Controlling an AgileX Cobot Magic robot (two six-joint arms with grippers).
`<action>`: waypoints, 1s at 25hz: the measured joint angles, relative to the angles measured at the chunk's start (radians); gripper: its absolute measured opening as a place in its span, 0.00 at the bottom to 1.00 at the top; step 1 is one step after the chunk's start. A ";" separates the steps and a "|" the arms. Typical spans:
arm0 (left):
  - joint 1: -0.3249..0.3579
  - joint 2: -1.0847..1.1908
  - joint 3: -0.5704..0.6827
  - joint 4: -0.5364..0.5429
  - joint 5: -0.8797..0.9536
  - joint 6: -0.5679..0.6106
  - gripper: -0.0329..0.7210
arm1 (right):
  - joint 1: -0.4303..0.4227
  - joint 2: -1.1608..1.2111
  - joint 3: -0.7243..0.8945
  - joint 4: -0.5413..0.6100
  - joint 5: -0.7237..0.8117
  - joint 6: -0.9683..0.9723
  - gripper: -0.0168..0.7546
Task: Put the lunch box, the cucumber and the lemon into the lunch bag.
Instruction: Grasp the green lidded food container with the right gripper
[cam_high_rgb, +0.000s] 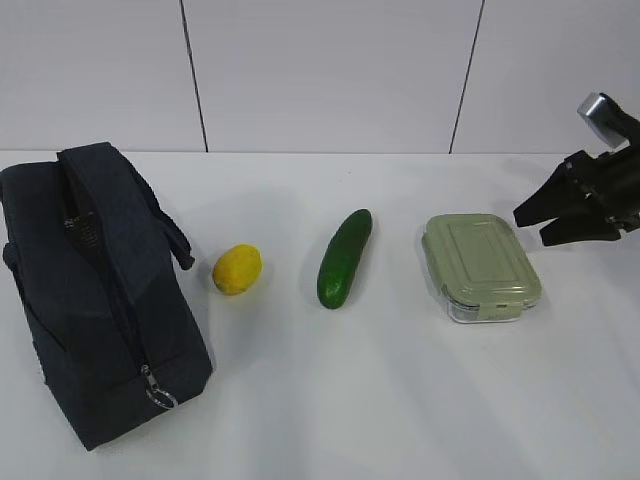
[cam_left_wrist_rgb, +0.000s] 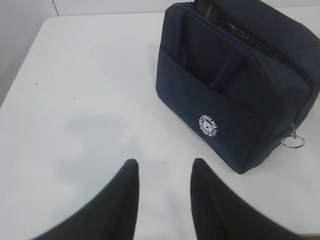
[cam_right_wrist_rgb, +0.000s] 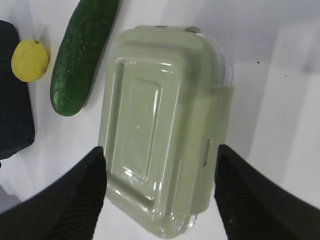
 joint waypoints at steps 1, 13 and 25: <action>0.000 0.000 0.000 0.000 0.000 0.000 0.36 | 0.000 0.023 -0.009 0.011 0.000 -0.011 0.71; 0.000 0.000 0.000 0.000 0.000 0.000 0.36 | 0.000 0.183 -0.043 0.088 0.005 -0.072 0.71; 0.000 0.000 0.000 0.000 0.000 0.000 0.36 | -0.002 0.195 -0.048 0.134 0.011 -0.089 0.56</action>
